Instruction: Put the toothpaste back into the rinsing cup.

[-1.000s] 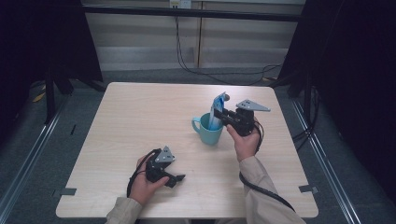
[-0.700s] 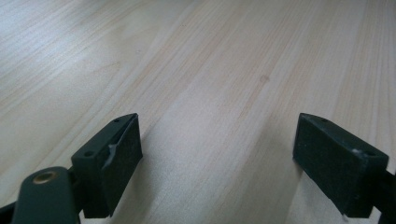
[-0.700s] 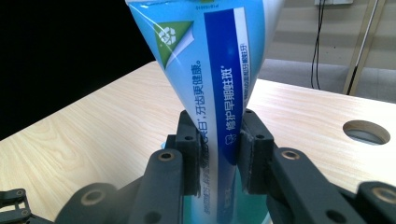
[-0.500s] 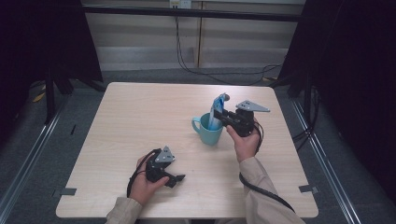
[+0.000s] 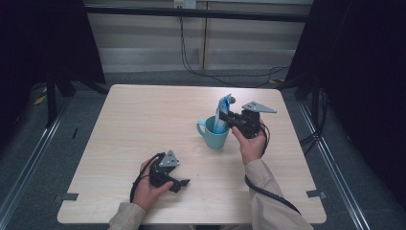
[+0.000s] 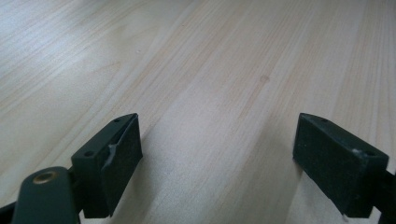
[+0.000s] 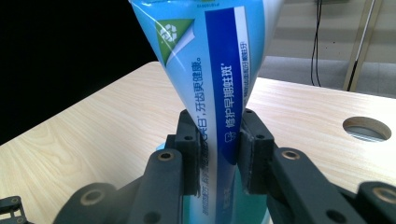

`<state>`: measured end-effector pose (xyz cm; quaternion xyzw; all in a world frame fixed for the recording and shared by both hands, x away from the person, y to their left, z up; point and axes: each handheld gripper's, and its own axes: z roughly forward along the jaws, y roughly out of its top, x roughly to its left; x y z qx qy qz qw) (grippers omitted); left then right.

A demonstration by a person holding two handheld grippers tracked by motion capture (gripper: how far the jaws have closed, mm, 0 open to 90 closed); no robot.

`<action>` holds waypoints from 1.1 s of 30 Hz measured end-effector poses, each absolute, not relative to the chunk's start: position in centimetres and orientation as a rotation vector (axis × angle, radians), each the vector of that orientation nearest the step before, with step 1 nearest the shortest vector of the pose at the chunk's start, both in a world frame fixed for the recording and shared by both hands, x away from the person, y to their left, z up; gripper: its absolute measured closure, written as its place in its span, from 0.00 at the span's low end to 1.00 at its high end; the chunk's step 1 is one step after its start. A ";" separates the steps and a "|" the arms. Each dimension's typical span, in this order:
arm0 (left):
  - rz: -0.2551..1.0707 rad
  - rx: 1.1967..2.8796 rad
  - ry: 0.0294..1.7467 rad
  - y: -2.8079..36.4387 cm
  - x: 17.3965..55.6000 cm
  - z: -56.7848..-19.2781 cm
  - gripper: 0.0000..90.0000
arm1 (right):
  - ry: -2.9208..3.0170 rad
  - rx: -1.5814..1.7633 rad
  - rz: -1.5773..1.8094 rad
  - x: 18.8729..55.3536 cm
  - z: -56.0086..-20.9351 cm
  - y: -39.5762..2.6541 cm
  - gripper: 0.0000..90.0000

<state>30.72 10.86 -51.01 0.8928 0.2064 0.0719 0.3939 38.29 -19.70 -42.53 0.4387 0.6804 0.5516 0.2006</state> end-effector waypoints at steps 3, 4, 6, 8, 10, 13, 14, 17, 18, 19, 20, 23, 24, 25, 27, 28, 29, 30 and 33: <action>0.181 2.255 0.532 10.8 30.7 -51.0 0.17 | 1.899 1.232 1.537 38.5 -42.6 -19.5 0.81; 0.182 2.259 0.528 10.8 30.7 -51.0 0.17 | 1.896 1.237 1.539 38.6 -42.6 -19.4 0.81; 0.181 2.257 0.531 10.8 30.7 -51.0 0.17 | 1.895 1.247 1.532 38.8 -42.6 -19.2 0.81; 0.181 2.258 0.530 10.8 30.7 -51.0 0.17 | 1.905 1.251 1.518 39.1 -42.5 -19.0 0.81; 0.181 2.257 0.530 10.8 30.7 -51.0 0.17 | 1.917 1.249 1.509 39.3 -42.4 -18.7 0.81; 0.181 2.257 0.530 10.8 30.7 -51.0 0.17 | 1.924 1.250 1.499 39.5 -42.3 -18.5 0.81; 0.181 2.258 0.530 10.8 30.7 -51.0 0.17 | 1.924 1.248 1.498 39.5 -42.3 -18.4 0.81; 0.181 2.258 0.530 10.8 30.7 -51.0 0.17 | 1.928 1.254 1.503 39.7 -42.4 -18.2 0.81; 0.181 2.257 0.531 10.8 30.7 -51.0 0.17 | 1.931 1.259 1.499 39.7 -42.3 -18.2 0.81; 0.183 2.268 0.521 10.9 30.7 -51.0 0.17 | 1.931 1.259 1.491 39.8 -42.3 -18.2 0.81; 0.181 2.257 0.530 10.8 30.7 -51.0 0.17 | 1.931 1.269 1.494 39.8 -42.3 -18.1 0.81; 0.181 2.258 0.530 10.8 30.7 -51.0 0.17 | 1.938 1.263 1.491 39.9 -42.3 -18.0 0.81; 0.183 2.268 0.521 10.9 30.7 -51.0 0.17 | 1.940 1.262 1.489 39.9 -42.2 -17.9 0.81; 0.181 2.257 0.531 10.8 30.7 -51.0 0.17 | 1.942 1.256 1.487 39.9 -42.2 -17.9 0.81; 0.181 2.257 0.530 10.8 30.7 -51.0 0.17 | 1.940 1.265 1.483 40.0 -42.2 -17.8 0.81; 0.181 2.258 0.531 10.8 30.7 -51.0 0.17 | 1.941 1.262 1.481 40.0 -42.2 -17.8 0.81; 0.180 2.258 0.531 10.8 30.7 -51.0 0.17 | 1.942 1.261 1.485 40.1 -42.3 -17.8 0.81; 0.180 2.257 0.531 10.8 30.7 -51.0 0.17 | 1.945 1.257 1.483 40.1 -42.3 -17.8 0.81; 0.182 2.254 0.531 10.8 30.7 -51.1 0.17 | 1.943 1.274 1.480 40.2 -42.2 -17.6 0.80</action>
